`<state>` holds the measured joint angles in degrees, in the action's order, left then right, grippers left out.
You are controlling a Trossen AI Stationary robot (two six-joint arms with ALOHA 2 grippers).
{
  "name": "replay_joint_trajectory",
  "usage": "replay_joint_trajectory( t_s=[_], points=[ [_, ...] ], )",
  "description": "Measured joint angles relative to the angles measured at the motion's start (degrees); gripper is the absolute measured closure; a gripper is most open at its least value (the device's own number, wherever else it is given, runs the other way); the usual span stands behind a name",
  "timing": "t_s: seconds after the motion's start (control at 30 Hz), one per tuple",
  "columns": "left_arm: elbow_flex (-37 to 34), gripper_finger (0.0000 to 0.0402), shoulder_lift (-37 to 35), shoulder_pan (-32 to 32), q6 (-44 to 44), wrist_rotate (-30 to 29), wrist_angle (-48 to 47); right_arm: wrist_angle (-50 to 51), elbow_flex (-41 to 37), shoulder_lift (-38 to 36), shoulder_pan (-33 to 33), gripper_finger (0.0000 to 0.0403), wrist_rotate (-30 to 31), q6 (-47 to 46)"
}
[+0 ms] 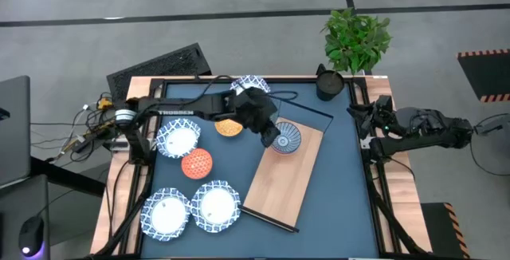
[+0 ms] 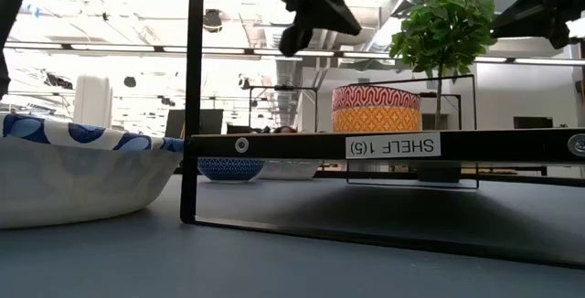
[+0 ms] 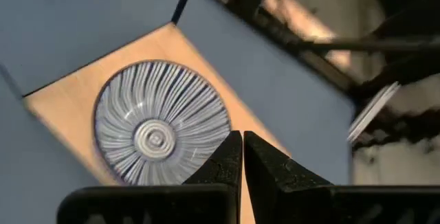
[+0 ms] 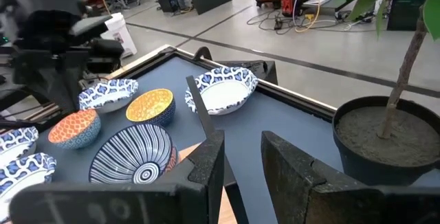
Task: Place and stack bowls onto a shelf
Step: Stack the dark blue striped bowl into the light blue patterned bowl
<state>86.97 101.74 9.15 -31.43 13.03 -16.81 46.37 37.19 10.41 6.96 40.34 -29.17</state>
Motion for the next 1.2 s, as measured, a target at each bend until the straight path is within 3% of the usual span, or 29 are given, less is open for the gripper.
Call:
replay_joint_trajectory(
  t_s=[0.2,0.4,0.73,1.2],
  points=[
    [-13.33,0.0401,-3.93,1.99,-7.6,-0.25,13.2,-0.13,0.0,-0.02,0.0,0.028,0.0,-0.97],
    [-19.58,0.0401,-4.26,2.84,-10.37,1.07,21.11,-0.15,0.0,-0.02,0.0,0.028,0.07,-2.37],
    [-23.45,0.0401,-4.21,4.21,-11.22,0.5,24.42,-0.12,0.0,-0.02,0.01,0.028,0.11,-3.92],
    [-23.33,0.0401,-3.36,4.34,-9.47,2.47,27.93,-0.14,0.0,-0.02,0.01,0.028,0.28,-4.92]
  ],
)
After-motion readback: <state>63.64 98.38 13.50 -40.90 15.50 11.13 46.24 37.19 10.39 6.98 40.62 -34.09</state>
